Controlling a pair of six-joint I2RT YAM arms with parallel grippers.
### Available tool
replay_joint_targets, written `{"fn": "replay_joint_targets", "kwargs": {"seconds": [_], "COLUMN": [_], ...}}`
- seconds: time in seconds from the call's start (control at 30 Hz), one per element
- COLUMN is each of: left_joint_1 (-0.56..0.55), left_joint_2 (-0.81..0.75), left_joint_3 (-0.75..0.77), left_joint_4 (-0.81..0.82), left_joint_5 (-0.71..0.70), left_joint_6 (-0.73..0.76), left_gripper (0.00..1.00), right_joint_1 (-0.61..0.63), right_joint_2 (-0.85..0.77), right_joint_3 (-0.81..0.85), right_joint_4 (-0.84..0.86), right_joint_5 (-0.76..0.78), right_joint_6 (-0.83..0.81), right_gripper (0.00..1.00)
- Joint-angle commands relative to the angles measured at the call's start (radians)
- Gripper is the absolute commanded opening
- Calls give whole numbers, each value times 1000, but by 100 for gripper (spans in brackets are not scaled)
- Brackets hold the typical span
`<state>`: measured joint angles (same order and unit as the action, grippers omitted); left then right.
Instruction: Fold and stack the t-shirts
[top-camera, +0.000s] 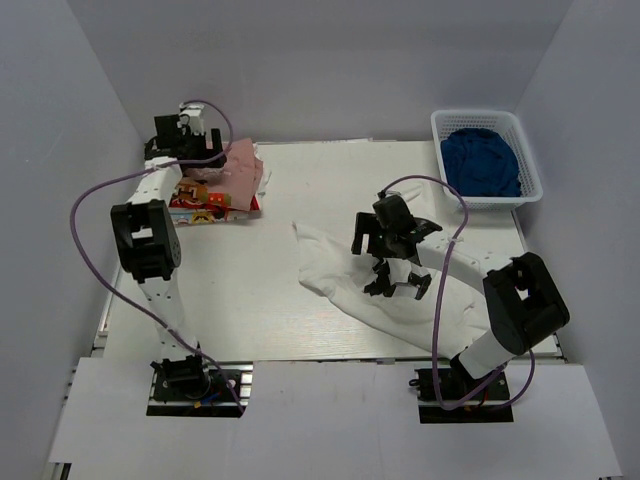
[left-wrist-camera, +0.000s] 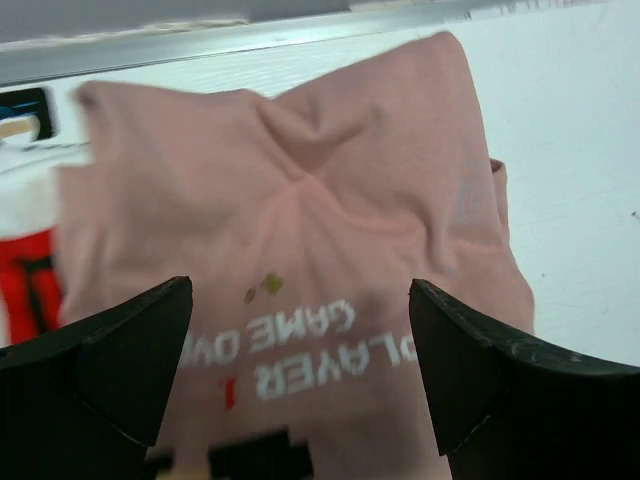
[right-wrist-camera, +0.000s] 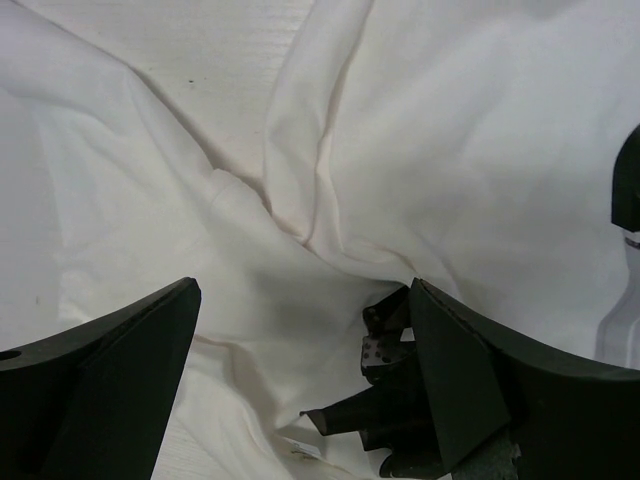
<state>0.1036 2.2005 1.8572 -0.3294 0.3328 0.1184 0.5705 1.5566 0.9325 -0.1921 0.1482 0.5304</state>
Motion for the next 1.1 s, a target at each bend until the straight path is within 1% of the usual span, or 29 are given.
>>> {"fn": "replay_joint_targets", "kwargs": {"seconds": [0.0,0.07,0.1,0.2,0.27,0.37,0.43,0.47,0.53,0.67,0.73,0.77,0.8,0.83,0.9,0.93,1.0,1.03,1.07], "left_joint_1": [31,41,41,50,50,59,77,94,122,151,169,169,169,180,191,191,202,202,211], "left_joint_2": [-146,-179,-188,-187,-157,-65,-16,23,48,57,88,103,122,164,206,226,295,320,347], "left_joint_3": [-90,-137,-198,-282,-282,-239,-184,-175,-174,-242,-242,-209,-179,-121,-61,13,101,197,247], "left_joint_4": [18,47,68,127,127,81,40,18,9,73,102,111,86,86,63,31,-2,-37,-57], "left_joint_5": [-87,-64,-52,-29,-29,-54,-73,-74,-89,-98,-61,-61,-29,-29,20,20,20,20,20], "left_joint_6": [-81,-103,-112,-122,-131,-131,-131,-131,-131,-105,-80,-71,-60,-60,-43,-34,-34,-34,-34], "left_gripper": [99,99,99,99,99,99,99,99,99,99,99,99,99,99,99,99,99,99,99], "right_joint_1": [0,0,2,0,0,-1,-1,-1,-1,2,-3,-3,-3,-4,-3,-1,-3,-1,-3], "right_joint_2": [5,25,31,45,46,48,49,49,54,82,89,95,95,106,120,140,157,178,183], "right_joint_3": [-3,8,14,19,14,9,8,8,9,38,45,49,55,64,81,100,135,153,158], "right_joint_4": [51,52,52,54,56,54,45,49,54,54,60,65,62,62,60,43,34,26,28], "right_joint_5": [-51,-65,-73,-96,-98,-98,-91,-91,-91,-105,-104,-102,-98,-92,-88,-88,-91,-96,-99], "right_joint_6": [-27,-35,-40,-44,-43,-41,-41,-41,-33,-33,-35,-33,-33,-32,-35,-38,-43,-41,-41], "right_gripper": [91,91,91,91,91,91,91,91,91,91,91,91,91,91,91,91,91,91,91]}}
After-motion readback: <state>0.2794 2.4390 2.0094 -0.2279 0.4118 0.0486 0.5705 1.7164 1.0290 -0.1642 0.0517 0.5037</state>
